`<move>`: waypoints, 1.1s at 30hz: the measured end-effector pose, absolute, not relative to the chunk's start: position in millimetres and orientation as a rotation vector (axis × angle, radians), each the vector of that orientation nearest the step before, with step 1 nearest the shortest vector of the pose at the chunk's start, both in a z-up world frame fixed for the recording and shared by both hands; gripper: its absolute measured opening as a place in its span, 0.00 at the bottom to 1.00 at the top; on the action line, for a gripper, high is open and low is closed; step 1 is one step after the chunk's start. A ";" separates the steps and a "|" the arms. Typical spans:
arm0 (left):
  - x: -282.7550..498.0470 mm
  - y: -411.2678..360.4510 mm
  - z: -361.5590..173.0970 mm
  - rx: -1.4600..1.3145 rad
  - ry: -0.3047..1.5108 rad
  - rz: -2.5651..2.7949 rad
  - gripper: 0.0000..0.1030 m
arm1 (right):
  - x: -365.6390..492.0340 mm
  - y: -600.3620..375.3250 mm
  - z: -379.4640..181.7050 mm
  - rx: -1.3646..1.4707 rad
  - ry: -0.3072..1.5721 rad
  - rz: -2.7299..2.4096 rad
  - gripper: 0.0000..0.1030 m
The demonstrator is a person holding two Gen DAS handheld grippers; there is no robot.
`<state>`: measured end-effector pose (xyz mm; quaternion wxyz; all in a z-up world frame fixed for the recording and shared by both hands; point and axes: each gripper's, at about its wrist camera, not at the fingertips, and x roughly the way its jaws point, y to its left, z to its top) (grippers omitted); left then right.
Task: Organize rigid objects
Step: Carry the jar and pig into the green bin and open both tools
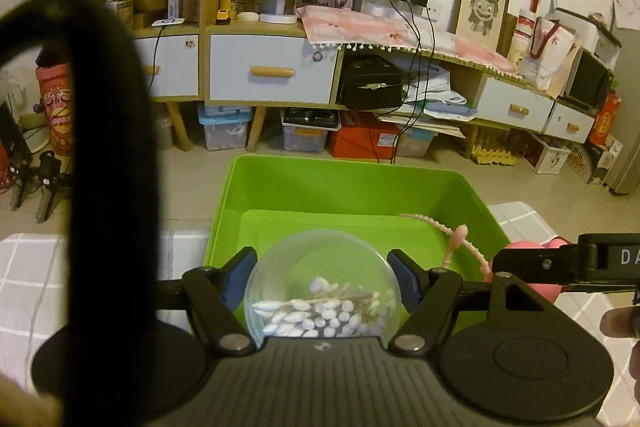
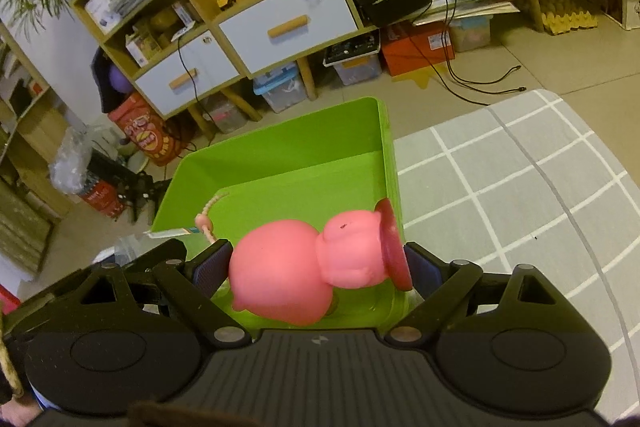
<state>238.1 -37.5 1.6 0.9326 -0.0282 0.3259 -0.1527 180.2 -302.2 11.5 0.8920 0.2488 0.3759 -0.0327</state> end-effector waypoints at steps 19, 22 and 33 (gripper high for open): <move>209.1 -43.6 8.6 0.052 0.674 -0.316 0.75 | 158.6 -306.0 23.9 0.563 0.767 -0.089 0.98; 199.9 -41.9 12.1 0.055 0.677 -0.315 0.75 | 149.8 -303.6 28.4 0.551 0.769 -0.096 0.98; 157.0 -31.9 26.5 0.074 0.674 -0.311 0.75 | 114.2 -293.6 43.8 0.514 0.774 -0.102 0.98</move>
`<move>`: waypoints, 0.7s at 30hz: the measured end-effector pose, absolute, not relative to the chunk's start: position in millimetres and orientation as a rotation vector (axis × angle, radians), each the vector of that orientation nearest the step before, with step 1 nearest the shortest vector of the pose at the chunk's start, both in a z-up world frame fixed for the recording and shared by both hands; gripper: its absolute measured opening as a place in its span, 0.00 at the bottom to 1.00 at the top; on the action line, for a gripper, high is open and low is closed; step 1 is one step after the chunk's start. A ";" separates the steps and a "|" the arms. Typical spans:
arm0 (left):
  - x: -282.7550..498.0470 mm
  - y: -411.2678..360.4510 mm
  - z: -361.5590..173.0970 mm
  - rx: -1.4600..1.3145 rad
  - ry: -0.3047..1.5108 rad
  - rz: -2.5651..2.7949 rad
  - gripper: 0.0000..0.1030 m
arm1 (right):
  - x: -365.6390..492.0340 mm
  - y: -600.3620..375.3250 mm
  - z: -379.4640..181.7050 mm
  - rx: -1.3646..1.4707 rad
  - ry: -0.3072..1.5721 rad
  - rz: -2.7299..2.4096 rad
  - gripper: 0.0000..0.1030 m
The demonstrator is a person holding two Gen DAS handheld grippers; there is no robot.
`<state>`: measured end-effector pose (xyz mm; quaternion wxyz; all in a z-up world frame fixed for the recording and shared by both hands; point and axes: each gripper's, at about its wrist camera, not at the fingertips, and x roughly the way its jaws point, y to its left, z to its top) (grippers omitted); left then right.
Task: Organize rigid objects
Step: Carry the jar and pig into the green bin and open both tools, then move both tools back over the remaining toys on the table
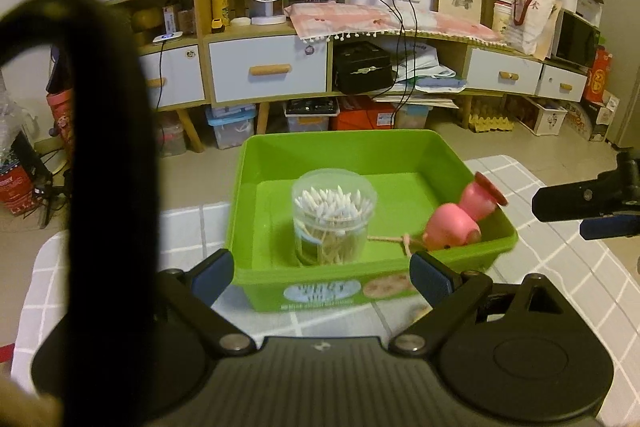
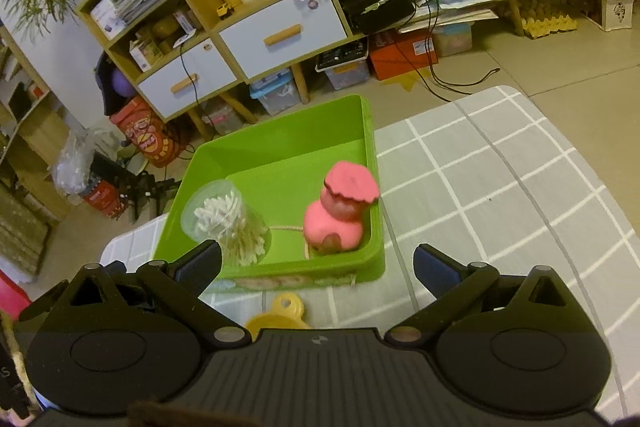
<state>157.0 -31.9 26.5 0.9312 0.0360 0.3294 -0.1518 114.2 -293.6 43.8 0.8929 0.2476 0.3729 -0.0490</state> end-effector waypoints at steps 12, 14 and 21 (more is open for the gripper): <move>112.2 -19.7 30.7 0.089 0.739 -0.315 0.80 | 74.7 -277.7 53.3 0.477 0.801 -0.088 0.98; 104.9 -16.8 29.5 0.084 0.758 -0.309 0.80 | 67.1 -274.4 52.2 0.461 0.811 -0.085 0.98; 82.3 -6.0 25.9 0.065 0.810 -0.298 0.80 | 46.6 -266.1 47.3 0.418 0.843 -0.086 0.98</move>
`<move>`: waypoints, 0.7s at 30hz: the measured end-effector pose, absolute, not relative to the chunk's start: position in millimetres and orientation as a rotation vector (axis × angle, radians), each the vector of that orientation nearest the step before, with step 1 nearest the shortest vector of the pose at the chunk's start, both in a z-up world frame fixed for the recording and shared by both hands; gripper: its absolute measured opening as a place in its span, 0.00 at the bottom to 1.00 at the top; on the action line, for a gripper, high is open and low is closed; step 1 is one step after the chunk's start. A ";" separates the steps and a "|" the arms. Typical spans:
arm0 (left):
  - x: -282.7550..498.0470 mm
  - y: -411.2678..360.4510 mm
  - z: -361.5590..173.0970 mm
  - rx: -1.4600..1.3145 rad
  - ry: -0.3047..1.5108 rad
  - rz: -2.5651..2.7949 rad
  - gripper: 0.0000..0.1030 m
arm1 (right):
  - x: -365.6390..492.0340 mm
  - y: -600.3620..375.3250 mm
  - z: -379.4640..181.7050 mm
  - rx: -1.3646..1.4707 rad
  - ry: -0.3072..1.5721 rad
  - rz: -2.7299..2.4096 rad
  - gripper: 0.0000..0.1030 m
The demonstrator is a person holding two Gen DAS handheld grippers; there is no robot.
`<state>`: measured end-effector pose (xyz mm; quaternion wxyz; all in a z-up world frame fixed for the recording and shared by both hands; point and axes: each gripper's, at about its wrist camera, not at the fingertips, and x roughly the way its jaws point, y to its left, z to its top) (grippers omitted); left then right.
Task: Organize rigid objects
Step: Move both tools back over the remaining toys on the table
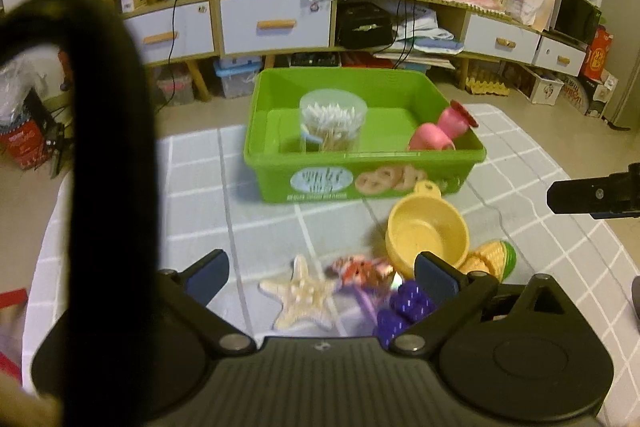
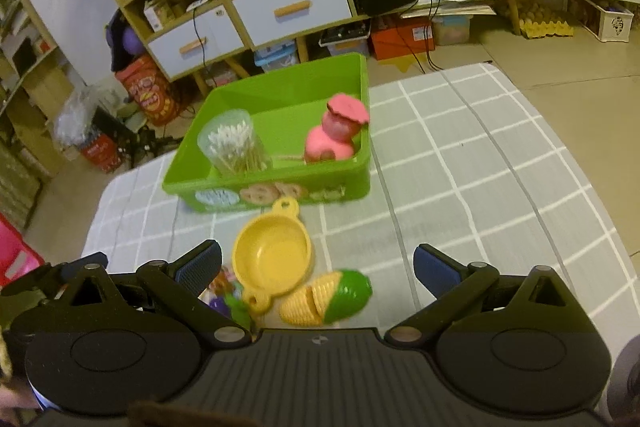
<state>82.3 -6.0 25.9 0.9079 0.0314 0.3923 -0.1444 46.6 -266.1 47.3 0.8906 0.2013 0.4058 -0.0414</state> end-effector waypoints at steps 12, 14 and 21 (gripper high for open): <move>48.7 17.8 2.8 0.057 0.811 -0.321 0.81 | 25.5 -252.4 20.8 0.322 0.877 -0.034 0.98; 42.6 21.0 -2.0 0.066 0.808 -0.334 0.81 | 21.9 -248.4 16.6 0.299 0.887 -0.009 0.98; 14.9 23.9 -24.9 0.177 0.800 -0.423 0.81 | 1.8 -227.7 -4.7 0.175 0.938 0.083 0.98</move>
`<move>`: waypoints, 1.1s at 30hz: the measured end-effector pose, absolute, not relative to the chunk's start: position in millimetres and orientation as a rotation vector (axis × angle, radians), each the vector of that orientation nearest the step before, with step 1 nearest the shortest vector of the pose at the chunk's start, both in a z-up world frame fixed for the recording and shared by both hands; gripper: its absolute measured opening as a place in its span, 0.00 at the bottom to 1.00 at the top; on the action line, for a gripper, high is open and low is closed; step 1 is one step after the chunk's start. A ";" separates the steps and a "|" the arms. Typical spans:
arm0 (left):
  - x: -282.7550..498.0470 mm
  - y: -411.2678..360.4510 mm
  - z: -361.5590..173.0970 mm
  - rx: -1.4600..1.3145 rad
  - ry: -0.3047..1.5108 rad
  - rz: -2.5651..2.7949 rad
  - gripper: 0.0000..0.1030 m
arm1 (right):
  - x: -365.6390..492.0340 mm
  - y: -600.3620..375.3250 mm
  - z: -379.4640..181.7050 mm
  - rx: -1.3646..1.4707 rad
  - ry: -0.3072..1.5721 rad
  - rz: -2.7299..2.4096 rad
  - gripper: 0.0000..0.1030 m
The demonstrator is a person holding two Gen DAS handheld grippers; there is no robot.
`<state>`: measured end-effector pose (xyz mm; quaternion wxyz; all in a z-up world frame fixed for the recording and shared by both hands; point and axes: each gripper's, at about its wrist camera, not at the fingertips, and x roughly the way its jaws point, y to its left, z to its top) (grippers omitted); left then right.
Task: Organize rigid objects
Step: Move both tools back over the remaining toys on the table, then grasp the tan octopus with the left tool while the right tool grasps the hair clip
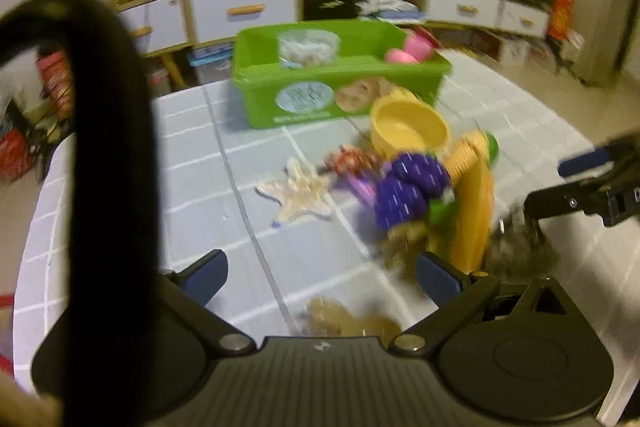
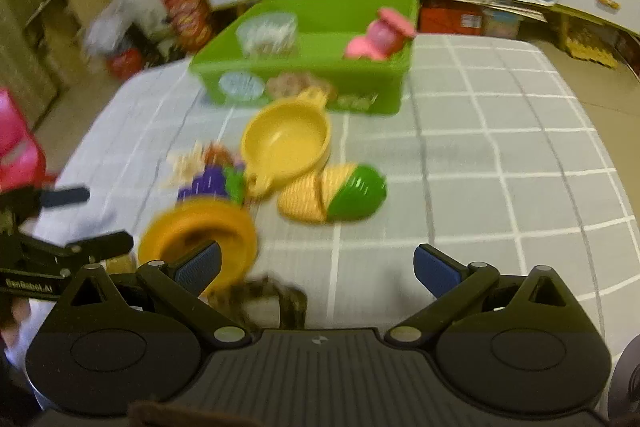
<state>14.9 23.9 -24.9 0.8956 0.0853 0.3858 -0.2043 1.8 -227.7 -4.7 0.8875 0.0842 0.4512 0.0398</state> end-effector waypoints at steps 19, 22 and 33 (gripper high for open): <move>-17.7 34.2 -73.7 0.179 0.747 -0.526 0.84 | -35.5 -193.8 -50.7 -0.062 0.885 0.198 0.98; -18.0 35.5 -76.0 0.161 0.723 -0.526 0.85 | -39.5 -194.0 -53.9 -0.056 0.823 0.193 0.98; -16.8 29.7 -77.0 0.153 0.707 -0.506 0.84 | -36.3 -193.5 -56.9 -0.065 0.775 0.210 0.98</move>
